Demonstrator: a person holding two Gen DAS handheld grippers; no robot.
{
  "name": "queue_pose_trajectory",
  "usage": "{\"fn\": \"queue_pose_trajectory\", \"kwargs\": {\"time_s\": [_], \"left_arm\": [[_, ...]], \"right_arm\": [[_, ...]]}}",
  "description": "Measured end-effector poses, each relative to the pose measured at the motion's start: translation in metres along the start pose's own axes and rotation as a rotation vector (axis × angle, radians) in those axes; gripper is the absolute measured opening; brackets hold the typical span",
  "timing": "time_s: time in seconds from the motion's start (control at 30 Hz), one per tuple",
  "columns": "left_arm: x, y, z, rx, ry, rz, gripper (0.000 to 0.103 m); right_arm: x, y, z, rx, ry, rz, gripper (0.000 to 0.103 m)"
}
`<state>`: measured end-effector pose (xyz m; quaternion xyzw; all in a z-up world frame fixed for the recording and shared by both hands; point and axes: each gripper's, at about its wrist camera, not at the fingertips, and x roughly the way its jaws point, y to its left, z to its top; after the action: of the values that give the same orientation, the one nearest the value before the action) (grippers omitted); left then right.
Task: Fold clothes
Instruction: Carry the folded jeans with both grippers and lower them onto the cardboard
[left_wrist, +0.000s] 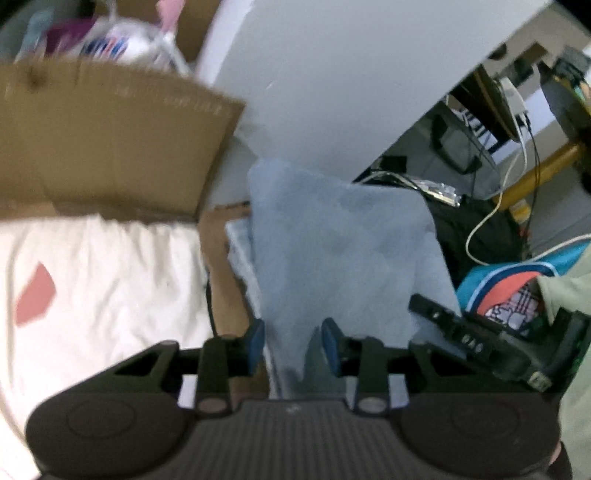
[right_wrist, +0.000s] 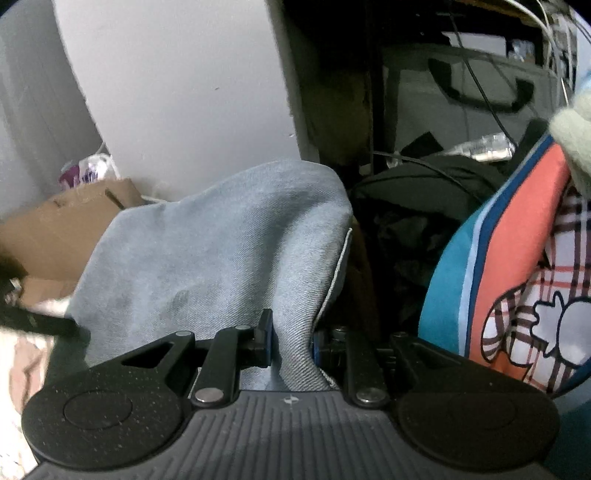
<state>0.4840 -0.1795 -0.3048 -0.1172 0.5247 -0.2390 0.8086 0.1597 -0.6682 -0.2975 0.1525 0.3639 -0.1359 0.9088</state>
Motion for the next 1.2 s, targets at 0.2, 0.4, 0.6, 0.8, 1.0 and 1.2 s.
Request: {"fn": "queue_pose_trajectory", "kwargs": {"time_s": [0.2,0.4,0.6,0.8,1.0,1.2], "left_arm": [[-0.012,-0.024,0.017,0.101,-0.016,0.071,0.035],[0.001,-0.045,0.022,0.176,0.004,0.092,0.031],[0.029,-0.054,0.022,0.245,0.039,0.135,0.031],[0.056,-0.052,0.01,0.324,0.069,0.21,0.031],[0.069,-0.057,0.005,0.365,0.09,0.251,0.031],[0.071,-0.058,0.001,0.406,0.076,0.25,0.032]], "right_arm": [[-0.003,-0.001,0.003,-0.016,-0.006,0.014,0.019],[-0.002,0.003,0.006,-0.03,-0.013,0.013,0.019],[-0.001,0.008,0.011,-0.059,-0.027,0.031,0.02],[0.009,0.01,0.011,-0.051,-0.027,0.034,0.02],[0.01,0.005,0.011,-0.016,-0.014,-0.021,0.033],[-0.009,-0.01,0.002,0.0,-0.05,-0.141,0.04]]}}
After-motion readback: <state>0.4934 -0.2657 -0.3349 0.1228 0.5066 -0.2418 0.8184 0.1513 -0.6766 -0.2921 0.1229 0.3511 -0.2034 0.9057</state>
